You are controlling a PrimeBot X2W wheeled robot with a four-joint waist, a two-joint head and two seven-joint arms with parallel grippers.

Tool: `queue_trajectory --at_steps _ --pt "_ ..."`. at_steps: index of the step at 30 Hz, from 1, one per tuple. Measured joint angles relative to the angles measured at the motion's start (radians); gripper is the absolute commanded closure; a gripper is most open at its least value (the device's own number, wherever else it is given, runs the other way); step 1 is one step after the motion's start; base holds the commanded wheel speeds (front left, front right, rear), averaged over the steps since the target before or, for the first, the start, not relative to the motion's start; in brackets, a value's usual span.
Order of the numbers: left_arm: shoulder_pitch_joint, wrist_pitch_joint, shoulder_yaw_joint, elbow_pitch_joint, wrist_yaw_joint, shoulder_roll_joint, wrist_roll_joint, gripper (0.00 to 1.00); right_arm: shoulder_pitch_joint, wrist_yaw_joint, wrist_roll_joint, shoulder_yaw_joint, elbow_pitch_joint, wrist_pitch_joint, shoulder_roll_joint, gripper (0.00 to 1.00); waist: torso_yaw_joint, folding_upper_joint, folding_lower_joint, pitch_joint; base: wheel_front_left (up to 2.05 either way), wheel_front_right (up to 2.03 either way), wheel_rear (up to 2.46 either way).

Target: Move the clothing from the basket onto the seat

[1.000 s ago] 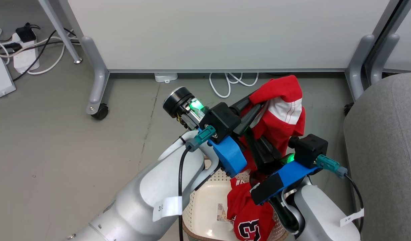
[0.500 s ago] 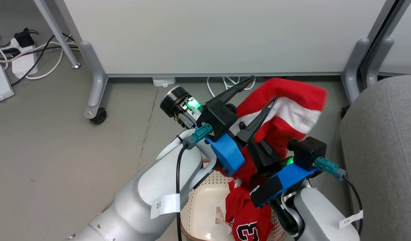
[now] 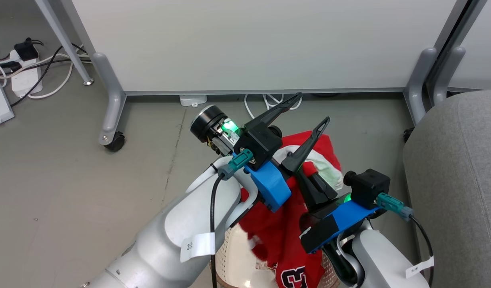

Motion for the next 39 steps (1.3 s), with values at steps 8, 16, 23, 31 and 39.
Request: queue_trajectory --at_steps 8,16,23,31,39 --pt "0.012 0.0 -0.003 -0.003 0.0 0.0 -0.006 0.0 0.009 0.0 -0.018 -0.03 0.0 0.0 0.0 1.0 -0.022 0.0 -0.0001 0.012 0.0 0.0 0.0" --pt "0.015 0.0 -0.002 -0.008 0.0 -0.001 0.007 0.0 0.011 0.0 -0.05 -0.073 -0.002 0.0 0.0 1.0 -0.07 0.0 0.0 0.041 0.0 0.0 0.0" --pt "0.03 0.0 0.005 -0.014 0.0 -0.001 0.031 0.0 0.004 0.0 -0.088 -0.135 -0.012 0.0 0.0 1.0 -0.127 0.0 0.0 0.075 0.0 0.0 0.0" --pt "0.038 0.0 0.01 -0.008 0.0 -0.001 0.056 0.0 0.003 0.0 -0.11 -0.211 -0.037 0.0 0.0 1.0 -0.204 0.0 0.0 0.104 0.0 0.0 0.0" --pt "0.05 0.0 -0.015 -0.016 0.0 -0.001 0.057 0.0 0.028 0.0 -0.122 -0.311 -0.062 0.0 -0.001 1.0 -0.277 0.0 -0.0001 0.127 0.0 0.0 0.0"
